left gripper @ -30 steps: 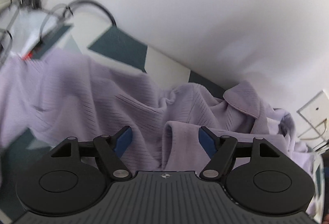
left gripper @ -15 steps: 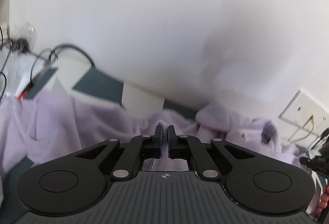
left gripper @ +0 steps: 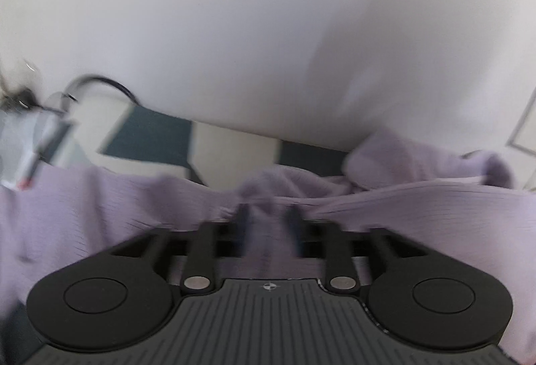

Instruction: Fold clothes

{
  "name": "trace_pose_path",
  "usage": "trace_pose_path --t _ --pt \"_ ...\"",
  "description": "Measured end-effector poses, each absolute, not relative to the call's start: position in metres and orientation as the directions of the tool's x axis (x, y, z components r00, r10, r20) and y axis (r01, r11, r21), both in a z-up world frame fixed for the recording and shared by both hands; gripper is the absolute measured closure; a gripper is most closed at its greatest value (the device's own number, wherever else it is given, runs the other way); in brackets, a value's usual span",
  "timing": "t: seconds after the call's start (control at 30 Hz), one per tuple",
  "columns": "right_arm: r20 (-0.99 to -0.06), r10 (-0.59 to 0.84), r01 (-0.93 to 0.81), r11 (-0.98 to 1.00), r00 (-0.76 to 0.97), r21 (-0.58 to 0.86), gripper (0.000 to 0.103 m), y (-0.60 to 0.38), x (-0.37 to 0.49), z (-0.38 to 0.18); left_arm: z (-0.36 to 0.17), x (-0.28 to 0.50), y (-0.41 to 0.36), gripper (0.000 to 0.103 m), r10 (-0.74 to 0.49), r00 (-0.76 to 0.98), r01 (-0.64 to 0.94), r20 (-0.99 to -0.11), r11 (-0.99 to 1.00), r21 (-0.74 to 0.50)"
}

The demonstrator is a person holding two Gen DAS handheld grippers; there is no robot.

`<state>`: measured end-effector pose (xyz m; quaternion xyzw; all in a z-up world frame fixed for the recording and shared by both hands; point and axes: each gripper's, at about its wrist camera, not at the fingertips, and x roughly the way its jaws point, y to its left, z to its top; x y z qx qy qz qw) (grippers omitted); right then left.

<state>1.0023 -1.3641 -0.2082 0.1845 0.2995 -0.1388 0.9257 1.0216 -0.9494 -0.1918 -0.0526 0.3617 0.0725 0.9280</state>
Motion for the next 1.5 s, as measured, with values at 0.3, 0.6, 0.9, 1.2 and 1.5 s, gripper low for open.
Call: trace_pose_path --t 0.3,0.6,0.9,1.2,1.5 --pt "-0.559 -0.030 0.308 0.858 0.828 0.410 0.039 -1.339 0.914 -0.181 -0.159 0.918 -0.863 0.015 0.108 0.743 -0.366 -0.661 0.892 -0.266" --pt "-0.632 0.102 0.178 0.914 0.768 0.363 0.028 -1.245 0.834 -0.175 -0.172 0.816 -0.795 0.009 0.277 0.639 -0.566 -0.717 0.801 -0.195" --pt "-0.666 0.069 0.126 0.963 0.742 0.240 0.003 -1.188 0.824 -0.161 -0.182 0.843 -0.754 0.008 0.018 0.717 -0.523 -0.697 0.675 -0.520" --pt "-0.650 0.048 0.179 0.944 0.758 0.279 0.002 -1.199 0.825 -0.147 -0.179 0.921 -0.775 0.009 -0.068 0.772 -0.432 -0.632 0.673 -0.600" --pt "-0.668 -0.058 0.410 0.827 0.742 0.385 0.002 -1.259 0.817 -0.154 -0.121 0.916 -0.863 0.088 -0.027 0.870 -0.181 -0.492 0.912 -0.369"
